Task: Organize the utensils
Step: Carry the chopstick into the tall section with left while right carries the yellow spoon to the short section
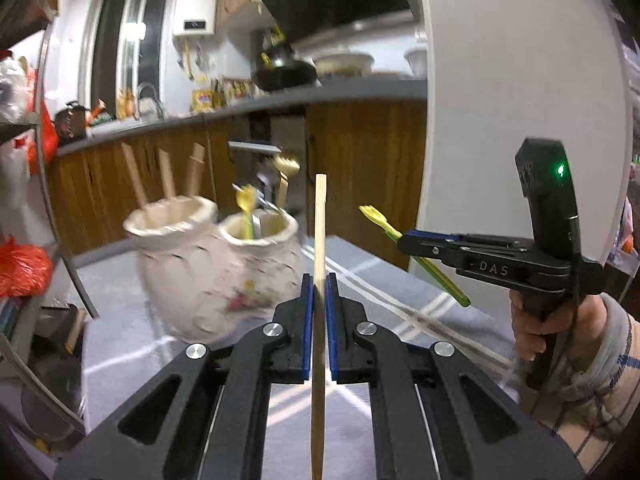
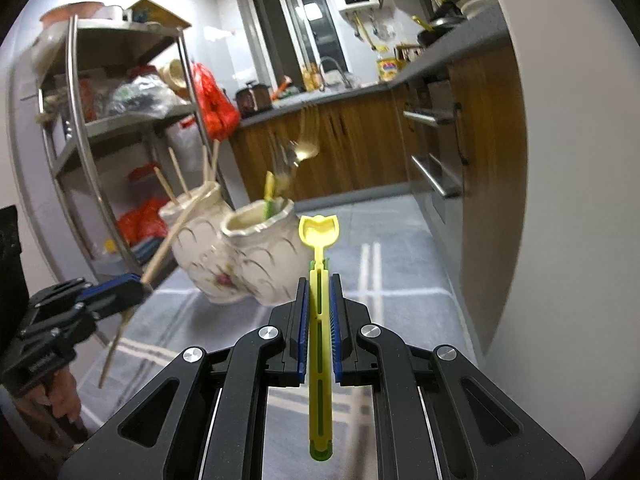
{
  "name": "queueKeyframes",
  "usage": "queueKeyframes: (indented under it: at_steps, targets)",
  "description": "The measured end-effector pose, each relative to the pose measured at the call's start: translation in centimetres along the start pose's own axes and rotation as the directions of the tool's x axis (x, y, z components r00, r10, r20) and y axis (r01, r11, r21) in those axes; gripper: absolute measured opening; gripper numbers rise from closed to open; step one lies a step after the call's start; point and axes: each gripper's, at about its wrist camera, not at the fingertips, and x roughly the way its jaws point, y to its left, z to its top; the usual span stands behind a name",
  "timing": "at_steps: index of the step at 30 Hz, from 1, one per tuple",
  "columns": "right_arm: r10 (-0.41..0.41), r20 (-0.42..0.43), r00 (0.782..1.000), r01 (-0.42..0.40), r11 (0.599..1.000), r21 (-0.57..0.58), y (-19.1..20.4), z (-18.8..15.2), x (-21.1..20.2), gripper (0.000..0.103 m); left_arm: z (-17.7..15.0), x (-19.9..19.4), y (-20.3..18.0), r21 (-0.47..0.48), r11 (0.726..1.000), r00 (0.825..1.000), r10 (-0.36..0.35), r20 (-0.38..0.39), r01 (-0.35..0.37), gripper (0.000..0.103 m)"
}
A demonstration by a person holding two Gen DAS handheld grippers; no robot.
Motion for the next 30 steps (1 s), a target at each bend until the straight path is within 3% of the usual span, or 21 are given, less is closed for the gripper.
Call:
queueKeyframes:
  at_steps: [4, 11, 21, 30]
  targets:
    - [0.02, 0.037, 0.999, -0.021, 1.0, 0.018, 0.9, 1.5, 0.5, 0.01, 1.4, -2.1, 3.3, -0.051, 0.998, 0.998, 0.031, 0.062, -0.027, 0.006]
    - [0.061, 0.079, 0.995, -0.062, 0.998, 0.011, 2.7, 5.1, 3.3, 0.01, 4.6, -2.4, 6.9, -0.088, 0.994, 0.988, 0.075, 0.137, -0.063, 0.006]
    - [0.163, 0.148, 0.975, -0.175, 0.982, 0.068, 3.6, 9.0, 8.8, 0.01, 8.3, 3.5, 12.6, -0.243, 0.97, 0.971, 0.086, 0.224, -0.03, 0.006]
    - [0.17, 0.142, 0.975, -0.18, 0.982, 0.054, 4.2, 9.0, 12.8, 0.01, 9.2, 7.4, 13.4, -0.245, 0.967, 0.943, 0.144, 0.3, -0.07, 0.006]
